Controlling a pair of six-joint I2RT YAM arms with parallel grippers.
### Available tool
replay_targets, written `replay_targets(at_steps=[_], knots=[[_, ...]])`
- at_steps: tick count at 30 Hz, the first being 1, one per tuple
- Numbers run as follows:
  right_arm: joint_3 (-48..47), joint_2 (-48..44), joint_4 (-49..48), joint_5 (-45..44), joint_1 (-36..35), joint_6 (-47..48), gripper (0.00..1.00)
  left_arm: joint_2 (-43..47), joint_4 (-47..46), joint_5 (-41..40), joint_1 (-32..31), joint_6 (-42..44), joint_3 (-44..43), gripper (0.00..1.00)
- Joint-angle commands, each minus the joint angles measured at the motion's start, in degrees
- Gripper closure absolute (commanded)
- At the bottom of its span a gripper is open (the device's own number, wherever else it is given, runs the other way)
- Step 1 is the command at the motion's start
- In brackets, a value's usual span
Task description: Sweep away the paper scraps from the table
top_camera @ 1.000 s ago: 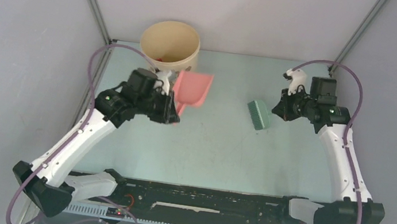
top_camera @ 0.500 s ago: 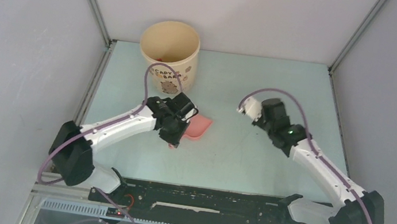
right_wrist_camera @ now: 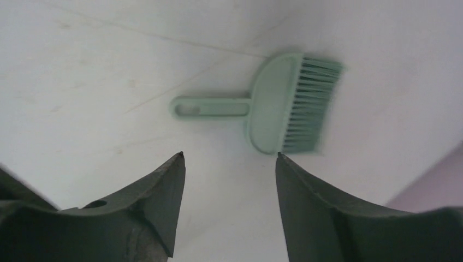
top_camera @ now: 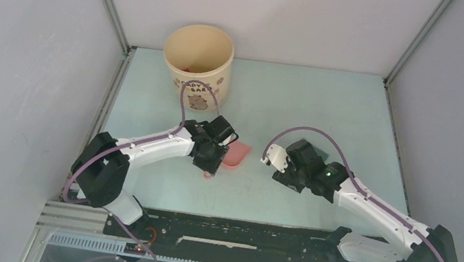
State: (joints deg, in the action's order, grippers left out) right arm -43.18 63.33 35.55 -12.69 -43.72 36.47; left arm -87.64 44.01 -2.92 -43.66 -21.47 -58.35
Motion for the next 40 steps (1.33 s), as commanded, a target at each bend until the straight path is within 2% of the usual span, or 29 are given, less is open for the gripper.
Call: replay_targets(at_steps=[1, 4, 7, 10, 12, 14, 17, 20, 23, 25, 30, 40], knots=[[-1.5, -3.6, 4.7, 14.1, 1.7, -8.1, 0.30, 2.7, -3.3, -0.9, -0.8, -0.7, -0.1, 0.57], [-3.0, -4.3, 4.1, 20.1, 5.6, -10.3, 0.29, 4.0, -2.9, -1.5, -1.7, -0.3, -1.5, 0.47], [-5.2, -4.5, 3.2, 25.7, 10.3, -12.3, 0.26, 6.3, -1.0, -3.4, -2.4, 0.3, -3.8, 0.46], [-6.9, -5.7, -0.3, 31.1, 16.3, -15.5, 0.02, 10.4, 0.6, -6.2, -2.8, 2.1, -5.9, 0.44], [-7.4, -6.5, -4.1, 34.8, 20.5, -18.1, 0.00, 14.0, 0.2, -8.6, -2.8, 3.3, -6.2, 0.41], [-7.9, -6.8, -8.5, 37.0, 24.3, -22.6, 0.00, 17.7, -1.0, -11.5, -2.8, 5.2, -5.8, 0.30], [-10.6, -4.8, -12.8, 34.1, 27.0, -29.5, 0.00, 22.1, -2.1, -16.3, -2.8, 7.1, -5.8, 0.21], [-15.9, -1.8, -12.7, 35.1, 28.3, -32.6, 0.00, 25.9, -4.3, -21.4, -2.8, 8.7, -5.2, 0.01], [-18.7, 0.3, -14.5, 34.0, 29.8, -36.7, 0.00, 29.4, -8.8, -26.4, -2.4, 8.8, -2.8, 0.00], [-18.6, 1.5, -16.0, 33.6, 31.0, -39.1, 0.00, 31.5, -12.2, -26.0, -0.5, 7.9, 0.1, 0.00], [-16.8, 4.6, -15.2, 35.5, 33.7, -39.3, 0.00, 33.3, -15.1, -14.8, 10.8, 0.8, 4.7, 0.00], [-13.3, -0.5, -15.6, 43.6, 37.6, -34.6, 0.00, 32.1, -14.7, -14.5, 12.9, 1.5, 4.3, 0.00]])
